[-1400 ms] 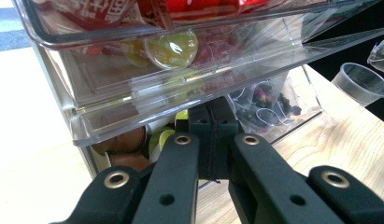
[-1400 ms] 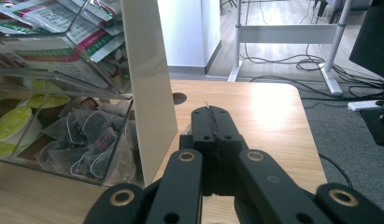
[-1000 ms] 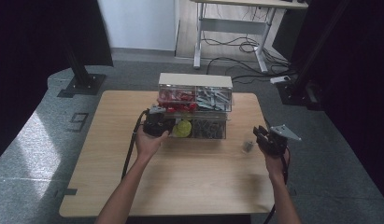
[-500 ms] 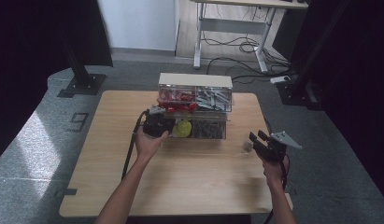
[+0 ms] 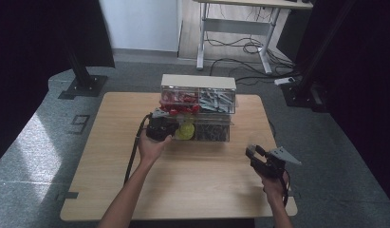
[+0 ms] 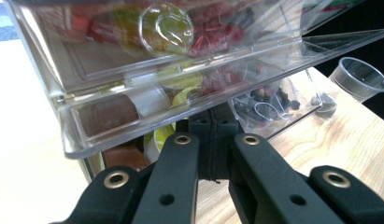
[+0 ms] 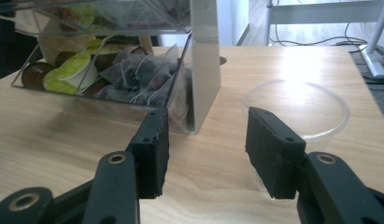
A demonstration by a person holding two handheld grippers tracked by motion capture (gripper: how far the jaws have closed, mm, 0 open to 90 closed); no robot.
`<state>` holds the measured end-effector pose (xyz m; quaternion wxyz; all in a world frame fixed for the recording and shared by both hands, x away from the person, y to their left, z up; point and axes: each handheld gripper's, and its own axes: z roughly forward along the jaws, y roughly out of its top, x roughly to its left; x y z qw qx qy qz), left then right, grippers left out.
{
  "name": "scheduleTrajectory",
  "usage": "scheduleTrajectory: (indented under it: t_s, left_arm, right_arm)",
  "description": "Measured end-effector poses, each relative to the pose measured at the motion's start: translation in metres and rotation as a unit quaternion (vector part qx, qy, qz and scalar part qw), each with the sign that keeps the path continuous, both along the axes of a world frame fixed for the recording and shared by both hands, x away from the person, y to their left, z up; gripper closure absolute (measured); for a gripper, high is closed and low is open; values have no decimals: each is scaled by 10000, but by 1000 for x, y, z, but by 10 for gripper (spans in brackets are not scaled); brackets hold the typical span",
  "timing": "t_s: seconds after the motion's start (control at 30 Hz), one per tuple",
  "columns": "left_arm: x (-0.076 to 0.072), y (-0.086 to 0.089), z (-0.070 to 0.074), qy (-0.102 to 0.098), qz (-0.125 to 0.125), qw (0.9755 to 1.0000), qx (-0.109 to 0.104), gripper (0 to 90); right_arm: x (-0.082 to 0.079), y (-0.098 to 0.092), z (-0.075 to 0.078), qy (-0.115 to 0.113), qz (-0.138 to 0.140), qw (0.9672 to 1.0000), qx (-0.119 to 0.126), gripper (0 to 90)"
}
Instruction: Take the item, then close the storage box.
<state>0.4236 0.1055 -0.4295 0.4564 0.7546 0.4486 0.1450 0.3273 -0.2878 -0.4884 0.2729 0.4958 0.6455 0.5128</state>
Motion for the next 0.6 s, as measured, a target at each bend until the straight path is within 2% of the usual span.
scheduleTrajectory:
  t_s: [0.33,0.6]
  left_arm:
    - [-3,1,-1,2,-2,10000,-11,900]
    - [-9,5,-7,47,-11,10000,-33,900]
  right_arm:
    - [-6,8,-6,69,146,9999,-28,490]
    - [-14,12,-13,161,235,9996,-69,493]
